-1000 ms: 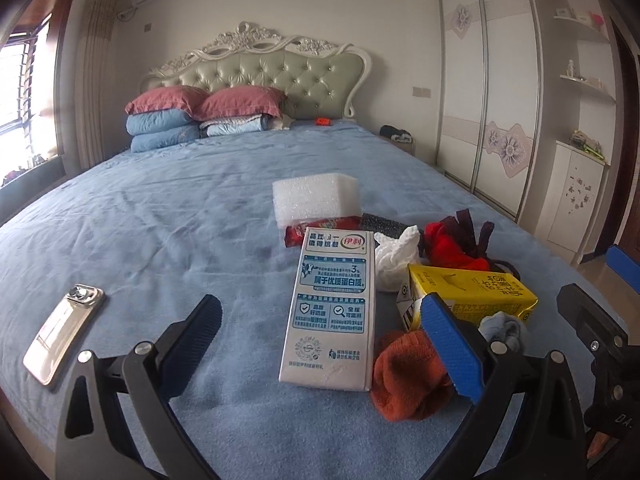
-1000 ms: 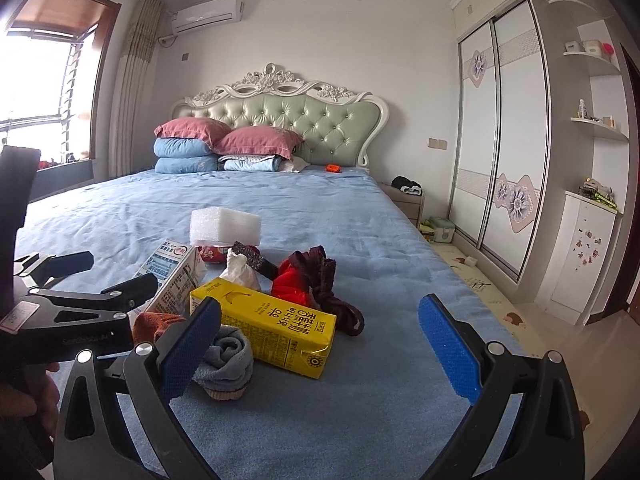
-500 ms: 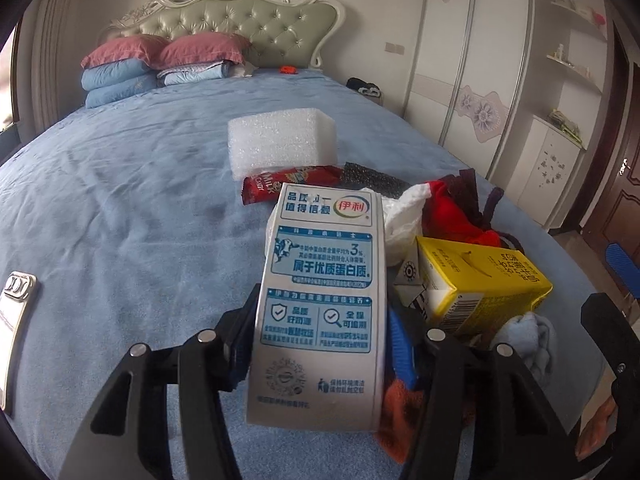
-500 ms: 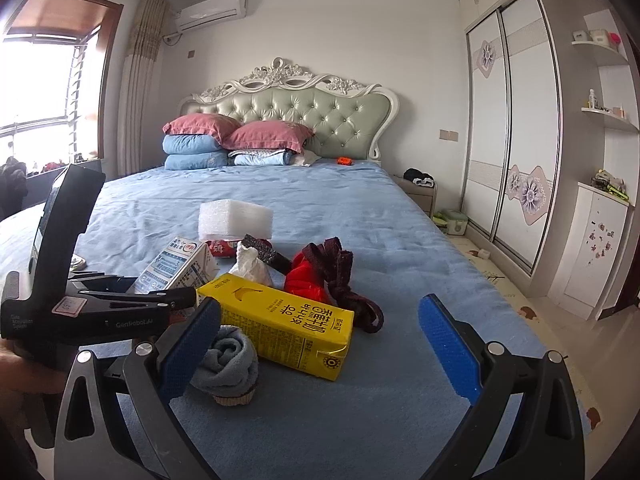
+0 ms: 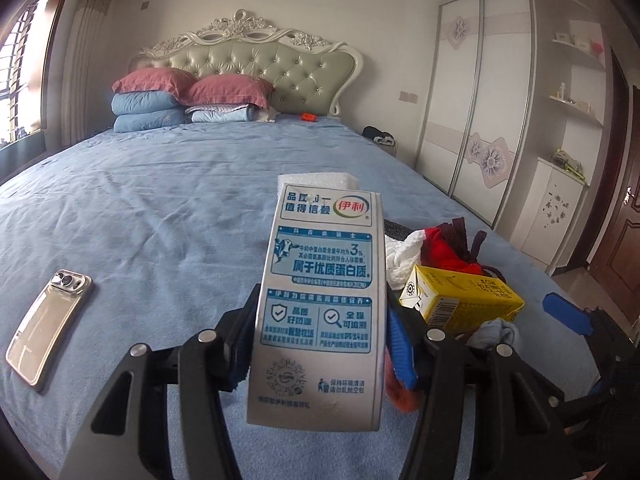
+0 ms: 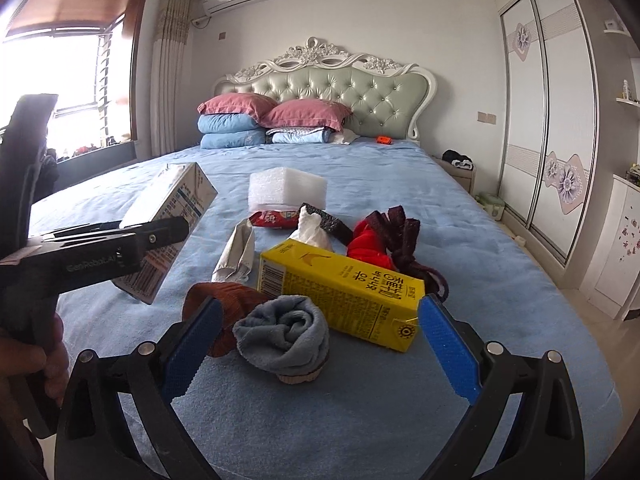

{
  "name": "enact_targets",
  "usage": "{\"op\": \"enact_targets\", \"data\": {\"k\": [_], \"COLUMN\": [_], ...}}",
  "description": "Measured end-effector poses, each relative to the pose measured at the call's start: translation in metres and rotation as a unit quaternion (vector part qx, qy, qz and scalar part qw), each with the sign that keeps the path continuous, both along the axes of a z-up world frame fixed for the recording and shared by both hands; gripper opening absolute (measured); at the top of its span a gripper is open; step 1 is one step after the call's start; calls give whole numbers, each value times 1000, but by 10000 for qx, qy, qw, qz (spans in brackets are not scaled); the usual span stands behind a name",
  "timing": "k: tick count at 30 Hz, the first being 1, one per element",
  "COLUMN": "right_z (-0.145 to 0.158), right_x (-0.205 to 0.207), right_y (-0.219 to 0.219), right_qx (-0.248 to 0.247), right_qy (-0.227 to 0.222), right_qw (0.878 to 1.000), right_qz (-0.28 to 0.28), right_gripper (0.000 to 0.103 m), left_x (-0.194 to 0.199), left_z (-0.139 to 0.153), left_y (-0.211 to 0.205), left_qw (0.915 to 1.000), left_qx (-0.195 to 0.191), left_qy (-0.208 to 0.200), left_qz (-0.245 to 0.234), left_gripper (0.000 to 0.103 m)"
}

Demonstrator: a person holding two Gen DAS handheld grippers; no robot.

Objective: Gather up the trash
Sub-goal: 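Grasp the white-and-blue milk carton with the left gripper while the right gripper grasps the grey sock, then carry the carton and sock over the yellow bin and open both grippers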

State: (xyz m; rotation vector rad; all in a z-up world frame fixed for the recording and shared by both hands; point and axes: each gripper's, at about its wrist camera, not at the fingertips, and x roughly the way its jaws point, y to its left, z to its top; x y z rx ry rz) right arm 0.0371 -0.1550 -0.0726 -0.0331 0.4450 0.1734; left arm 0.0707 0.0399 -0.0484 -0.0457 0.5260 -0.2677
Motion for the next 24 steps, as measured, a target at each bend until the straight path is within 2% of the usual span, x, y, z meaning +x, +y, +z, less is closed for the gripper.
{"op": "enact_targets", "data": {"k": [1, 6, 7, 8, 9, 11, 18, 24], "right_z": [-1, -8, -10, -10, -9, -5, 19, 27], "right_x": [1, 9, 10, 9, 7, 0, -28, -47], "right_y": [1, 2, 1, 1, 0, -5, -53, -124], "right_qx": [-27, 127, 201, 252, 285, 382, 720, 892], "right_qy": [40, 349, 406, 440, 421, 349, -44, -145], "right_qw": [10000, 9991, 9986, 9982, 9981, 9978, 9972, 9951], "right_qz": [-9, 210, 286, 331, 346, 417, 195, -406], "right_gripper": [91, 53, 34, 29, 29, 20, 19, 19], "left_x": [-3, -17, -19, -21, -23, -27, -41, -47], "left_z": [2, 10, 12, 13, 15, 17, 28, 30], "left_y": [1, -1, -2, -3, -4, -7, -43, -109], "left_qw": [10000, 9997, 9997, 9996, 9996, 9994, 9961, 9884], "left_qx": [4, -57, -66, -67, -73, -112, -245, -195], "left_qy": [-40, -188, -203, -214, -224, -241, -269, -230], "left_qz": [-11, -122, -142, -155, -171, -240, -803, -1486], "left_gripper": [56, 56, 56, 56, 56, 56, 56, 56]}}
